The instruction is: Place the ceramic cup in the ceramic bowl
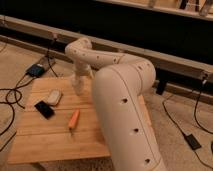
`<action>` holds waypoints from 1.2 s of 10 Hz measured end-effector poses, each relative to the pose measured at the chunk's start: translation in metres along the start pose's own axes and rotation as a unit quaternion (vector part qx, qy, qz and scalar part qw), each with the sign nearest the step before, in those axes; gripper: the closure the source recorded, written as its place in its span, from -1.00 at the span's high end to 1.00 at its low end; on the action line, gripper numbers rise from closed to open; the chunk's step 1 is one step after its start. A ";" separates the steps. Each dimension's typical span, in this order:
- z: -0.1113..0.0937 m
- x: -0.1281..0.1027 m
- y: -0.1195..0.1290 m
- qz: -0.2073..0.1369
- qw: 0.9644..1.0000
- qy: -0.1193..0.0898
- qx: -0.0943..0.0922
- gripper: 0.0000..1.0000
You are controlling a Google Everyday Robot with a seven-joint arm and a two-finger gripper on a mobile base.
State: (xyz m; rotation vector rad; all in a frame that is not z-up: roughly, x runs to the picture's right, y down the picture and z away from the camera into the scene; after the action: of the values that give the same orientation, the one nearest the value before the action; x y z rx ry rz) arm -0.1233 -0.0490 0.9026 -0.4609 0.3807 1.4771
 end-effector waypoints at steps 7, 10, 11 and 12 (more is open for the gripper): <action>0.029 0.010 -0.005 -0.013 0.999 0.022 0.034 0.22; 0.033 0.014 -0.004 -0.026 0.998 0.028 0.040 -0.39; 0.030 0.015 -0.003 -0.029 0.998 0.028 0.038 -0.62; 0.028 0.016 -0.003 -0.031 0.999 0.027 0.036 -0.79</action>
State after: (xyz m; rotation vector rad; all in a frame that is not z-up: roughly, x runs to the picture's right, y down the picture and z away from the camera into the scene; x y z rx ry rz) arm -0.1204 -0.0211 0.9187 -0.4522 0.4571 1.3890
